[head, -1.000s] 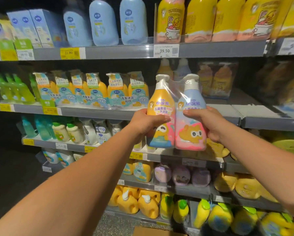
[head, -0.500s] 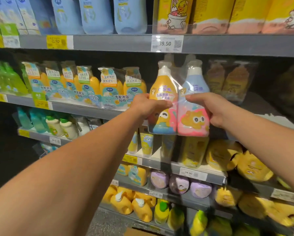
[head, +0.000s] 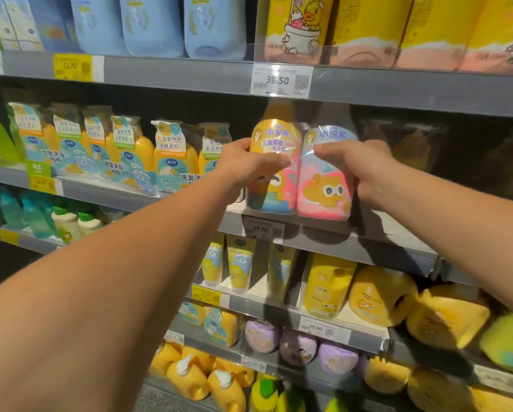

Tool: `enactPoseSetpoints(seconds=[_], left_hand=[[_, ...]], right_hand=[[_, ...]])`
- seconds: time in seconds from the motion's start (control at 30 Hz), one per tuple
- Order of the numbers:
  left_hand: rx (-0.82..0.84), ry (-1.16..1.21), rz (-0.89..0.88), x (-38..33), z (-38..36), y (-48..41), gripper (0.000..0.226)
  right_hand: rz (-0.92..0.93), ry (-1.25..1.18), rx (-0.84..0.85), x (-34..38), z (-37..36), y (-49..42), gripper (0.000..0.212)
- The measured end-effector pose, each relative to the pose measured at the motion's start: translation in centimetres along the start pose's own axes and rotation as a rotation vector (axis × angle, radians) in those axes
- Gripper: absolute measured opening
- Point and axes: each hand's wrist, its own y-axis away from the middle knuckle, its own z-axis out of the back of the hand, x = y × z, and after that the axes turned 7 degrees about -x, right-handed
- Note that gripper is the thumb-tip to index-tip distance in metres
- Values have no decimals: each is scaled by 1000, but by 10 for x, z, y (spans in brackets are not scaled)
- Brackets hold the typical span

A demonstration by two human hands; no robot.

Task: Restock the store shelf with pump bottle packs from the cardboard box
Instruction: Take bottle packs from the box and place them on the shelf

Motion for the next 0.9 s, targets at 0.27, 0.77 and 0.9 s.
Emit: enactPoseSetpoints(seconds=[0.27, 0.77, 0.9], left_hand=[[-63, 29, -40, 7, -10, -25, 50], [-73, -41, -44, 42, -29, -40, 48], [-93, -70, -51, 45, -32, -39, 49]], right_hand=[[20, 19, -36, -2, -13, -26, 60], [8, 175, -135, -28, -25, -44, 49], [14, 202, -153, -38, -27, -43, 55]])
